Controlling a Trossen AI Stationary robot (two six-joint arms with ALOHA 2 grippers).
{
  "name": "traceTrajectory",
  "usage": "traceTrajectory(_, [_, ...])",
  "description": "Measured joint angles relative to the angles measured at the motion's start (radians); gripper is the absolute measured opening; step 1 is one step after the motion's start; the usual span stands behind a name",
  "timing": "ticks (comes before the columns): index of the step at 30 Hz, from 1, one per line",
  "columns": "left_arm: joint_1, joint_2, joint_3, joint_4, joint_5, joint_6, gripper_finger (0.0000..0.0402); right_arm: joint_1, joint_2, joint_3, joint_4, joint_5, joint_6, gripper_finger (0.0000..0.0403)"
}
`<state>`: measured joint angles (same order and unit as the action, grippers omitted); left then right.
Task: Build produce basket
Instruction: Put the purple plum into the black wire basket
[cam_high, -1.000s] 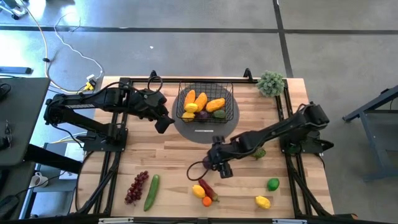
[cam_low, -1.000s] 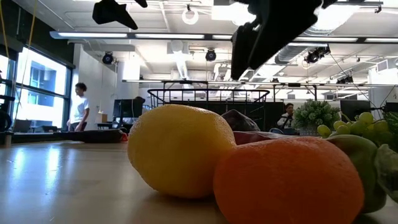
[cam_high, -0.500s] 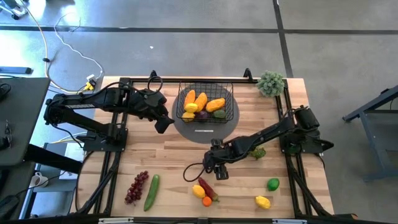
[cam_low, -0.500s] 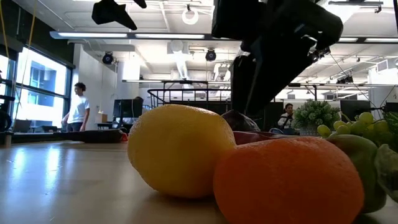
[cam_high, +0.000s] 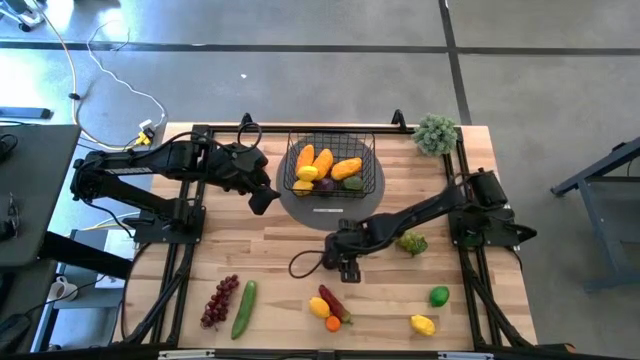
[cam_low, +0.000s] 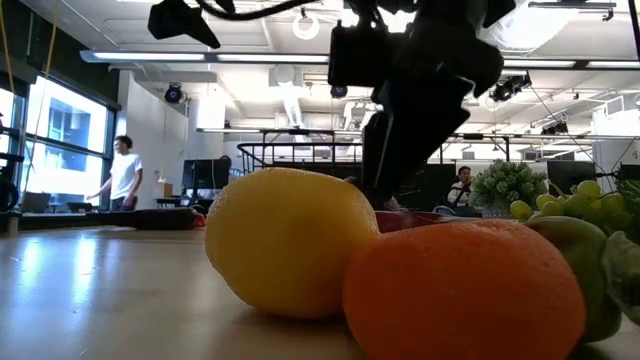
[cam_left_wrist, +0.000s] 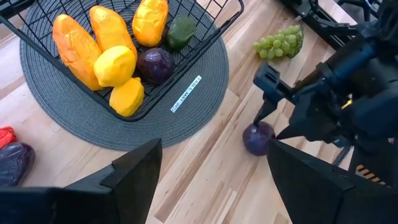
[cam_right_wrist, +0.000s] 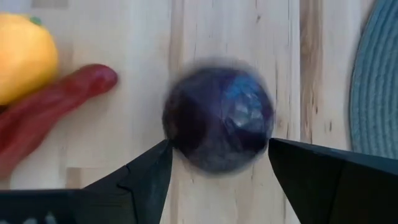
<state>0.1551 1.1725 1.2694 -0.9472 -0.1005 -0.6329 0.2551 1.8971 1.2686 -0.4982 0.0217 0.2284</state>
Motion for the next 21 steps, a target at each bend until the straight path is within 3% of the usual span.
traceTrajectory(10, [0.000, 0.000, 0.000, -0.011, 0.000, 0.015, 0.0278, -0.005, 0.027, 0.000, -0.007, 0.000, 0.013, 0.0248])
traceTrajectory(21, [0.001, 0.000, 0.000, -0.028, -0.015, 0.063, 0.0278, -0.007, -0.032, 0.023, -0.041, 0.000, 0.036, 0.0248])
